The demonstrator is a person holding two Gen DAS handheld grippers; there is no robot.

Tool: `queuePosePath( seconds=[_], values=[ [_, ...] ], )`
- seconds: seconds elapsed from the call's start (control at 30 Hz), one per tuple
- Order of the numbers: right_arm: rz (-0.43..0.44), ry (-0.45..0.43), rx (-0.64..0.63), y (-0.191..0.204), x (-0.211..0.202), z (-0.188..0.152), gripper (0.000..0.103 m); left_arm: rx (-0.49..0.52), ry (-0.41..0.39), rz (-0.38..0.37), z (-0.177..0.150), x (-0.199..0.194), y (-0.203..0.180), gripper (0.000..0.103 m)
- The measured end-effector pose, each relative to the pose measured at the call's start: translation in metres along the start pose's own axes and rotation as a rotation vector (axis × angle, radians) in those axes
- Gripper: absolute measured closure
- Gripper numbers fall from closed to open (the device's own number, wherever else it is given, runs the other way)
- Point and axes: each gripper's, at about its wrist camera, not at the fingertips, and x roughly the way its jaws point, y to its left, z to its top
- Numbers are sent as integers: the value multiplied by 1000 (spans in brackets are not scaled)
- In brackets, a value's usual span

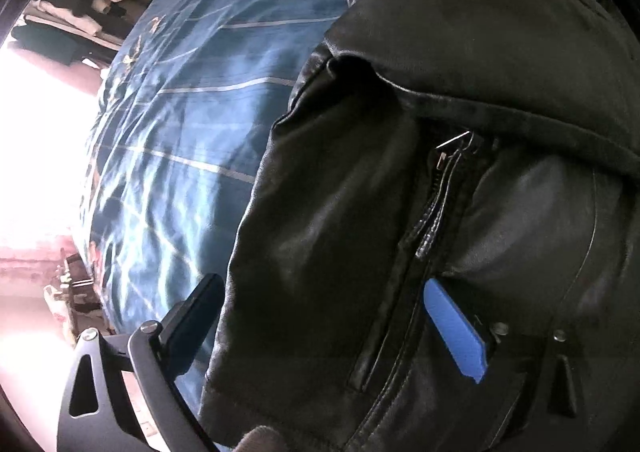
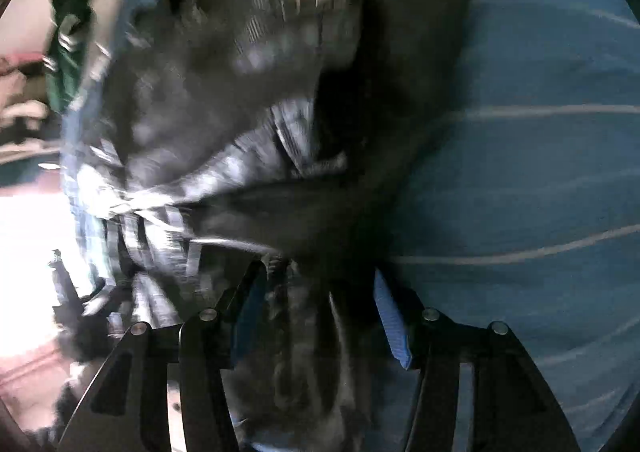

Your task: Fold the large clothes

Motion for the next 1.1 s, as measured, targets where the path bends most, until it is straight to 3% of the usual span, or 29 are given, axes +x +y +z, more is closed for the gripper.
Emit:
queuePosePath(
  seconds=[0.1, 0.23, 0.3, 0.33, 0.4, 0.43, 0.47, 0.57, 0.7, 0.83, 0.93, 1.0, 1.03, 1.1],
  values=[
    [101, -17, 116, 11, 4, -6, 83, 30, -23, -24, 1, 1, 6, 0],
    [247, -39, 158, 40, -13, -33, 87, 80, -54, -30, 14, 6, 23, 0],
    [263, -34, 174, 46, -19, -51, 91, 114, -74, -28, 24, 10, 36, 0],
    [209, -31, 175, 44, -18, -61, 94, 126, -82, -24, 26, 12, 40, 0],
    [-162, 35, 151, 26, -1, -76, 94, 147, -101, 8, 30, 13, 45, 0],
    [-208, 44, 177, 13, 5, -80, 93, 150, -96, -12, 30, 15, 47, 0],
    [-176, 45, 210, 4, 6, -82, 93, 144, -87, -25, 30, 16, 47, 0],
    [-164, 40, 183, 13, -6, -78, 92, 166, -96, 42, 29, 17, 34, 0],
    [-187, -51, 118, 46, -37, -74, 86, 185, -133, 201, 24, 18, 9, 0],
    [-179, -147, 159, 63, -67, -65, 70, 131, -124, 343, 23, 15, -8, 0],
    [-122, -247, 179, 68, -91, -46, 69, 79, -106, 351, 25, 15, -4, 0],
    [-115, -295, 190, 69, -94, -22, 59, 27, -93, 311, 27, 15, 6, 0],
    [-107, -301, 200, 67, -91, -12, 50, 12, -90, 295, 27, 15, 11, 0],
    [-104, -249, 247, 50, -74, 13, 44, -21, -76, 257, 26, 15, 20, 0]
  ],
)
